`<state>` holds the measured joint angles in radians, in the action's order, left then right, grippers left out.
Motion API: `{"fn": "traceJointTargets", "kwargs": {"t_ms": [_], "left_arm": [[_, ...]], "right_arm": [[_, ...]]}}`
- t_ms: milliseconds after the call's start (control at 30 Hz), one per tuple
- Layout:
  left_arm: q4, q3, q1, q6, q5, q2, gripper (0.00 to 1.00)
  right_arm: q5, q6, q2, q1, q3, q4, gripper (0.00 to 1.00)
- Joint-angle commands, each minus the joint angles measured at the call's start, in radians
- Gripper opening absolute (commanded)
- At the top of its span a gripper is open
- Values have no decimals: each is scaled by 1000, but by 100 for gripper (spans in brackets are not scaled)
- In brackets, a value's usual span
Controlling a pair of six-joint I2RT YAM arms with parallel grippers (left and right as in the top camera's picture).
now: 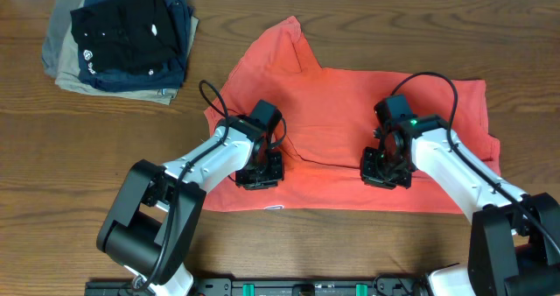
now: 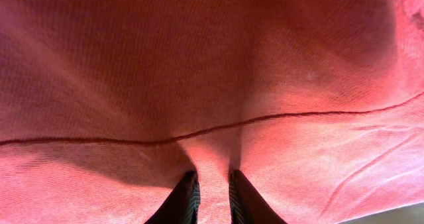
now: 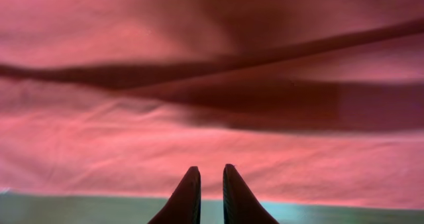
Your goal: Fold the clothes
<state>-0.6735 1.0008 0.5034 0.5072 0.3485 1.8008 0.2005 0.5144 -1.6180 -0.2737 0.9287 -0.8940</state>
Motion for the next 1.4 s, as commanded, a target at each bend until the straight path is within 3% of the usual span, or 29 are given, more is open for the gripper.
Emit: {"fn": "traceJointTargets", "kwargs": {"t_ms": [0, 900, 1367], "left_arm": [[-3, -17, -3, 22, -73, 21, 19], [-9, -17, -3, 22, -74, 21, 20], [-2, -17, -3, 21, -74, 21, 20]], "right_arm": [[-61, 40, -6, -14, -22, 29, 12], [-126, 64, -146, 38, -59, 169, 9], [-145, 3, -146, 199, -9, 176, 22]]}}
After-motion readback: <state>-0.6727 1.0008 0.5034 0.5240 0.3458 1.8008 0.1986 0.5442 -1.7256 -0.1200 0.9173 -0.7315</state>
